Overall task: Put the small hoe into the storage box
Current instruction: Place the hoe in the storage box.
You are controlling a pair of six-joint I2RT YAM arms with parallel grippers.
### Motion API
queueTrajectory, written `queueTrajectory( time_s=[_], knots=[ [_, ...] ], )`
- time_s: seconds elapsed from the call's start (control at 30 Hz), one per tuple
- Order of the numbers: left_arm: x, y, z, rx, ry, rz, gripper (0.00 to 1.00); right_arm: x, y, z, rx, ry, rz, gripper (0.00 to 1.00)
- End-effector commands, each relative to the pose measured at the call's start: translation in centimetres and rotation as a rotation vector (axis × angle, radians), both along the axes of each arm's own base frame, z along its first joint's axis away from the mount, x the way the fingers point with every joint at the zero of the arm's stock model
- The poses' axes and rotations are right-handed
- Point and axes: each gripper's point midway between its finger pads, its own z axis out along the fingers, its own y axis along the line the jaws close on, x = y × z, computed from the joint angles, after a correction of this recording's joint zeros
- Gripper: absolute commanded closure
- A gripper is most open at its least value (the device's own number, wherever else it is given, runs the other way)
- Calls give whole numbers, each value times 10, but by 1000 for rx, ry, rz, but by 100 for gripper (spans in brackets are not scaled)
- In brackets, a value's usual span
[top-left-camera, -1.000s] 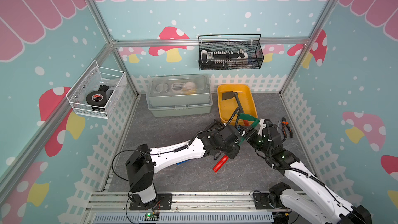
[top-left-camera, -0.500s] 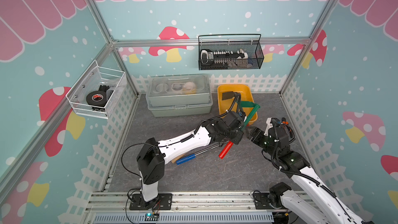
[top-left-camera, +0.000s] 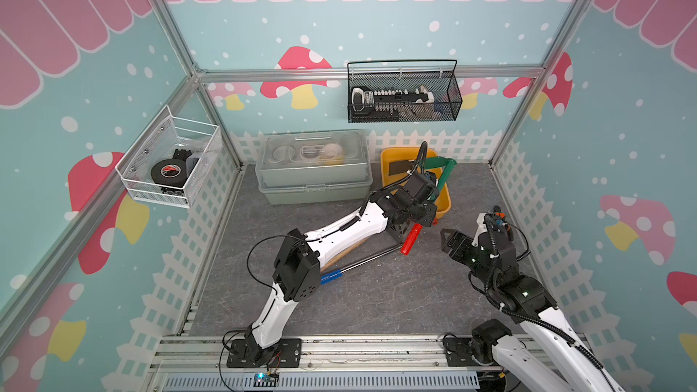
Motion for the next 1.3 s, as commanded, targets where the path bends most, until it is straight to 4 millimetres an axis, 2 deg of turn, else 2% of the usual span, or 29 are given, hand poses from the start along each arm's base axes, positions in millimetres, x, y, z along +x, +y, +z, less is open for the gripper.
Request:
queueTrajectory(
  time_s=[0.0,0.2,0.53,1.27],
  knots=[
    [28,0,34,-104,-37,74,100,-6,-11,-3,-52,16,-24,16],
    [57,1,25,-133,-19,127,100,-8,-13,3,-76,12,-19,15],
    [95,9,12,-183,24,184,100,-3,-10,5,-84,15,-10,15],
    [155,26,-29,-273,102,330,100,-2,-10,-5,-97,34,-8,15]
  ],
)
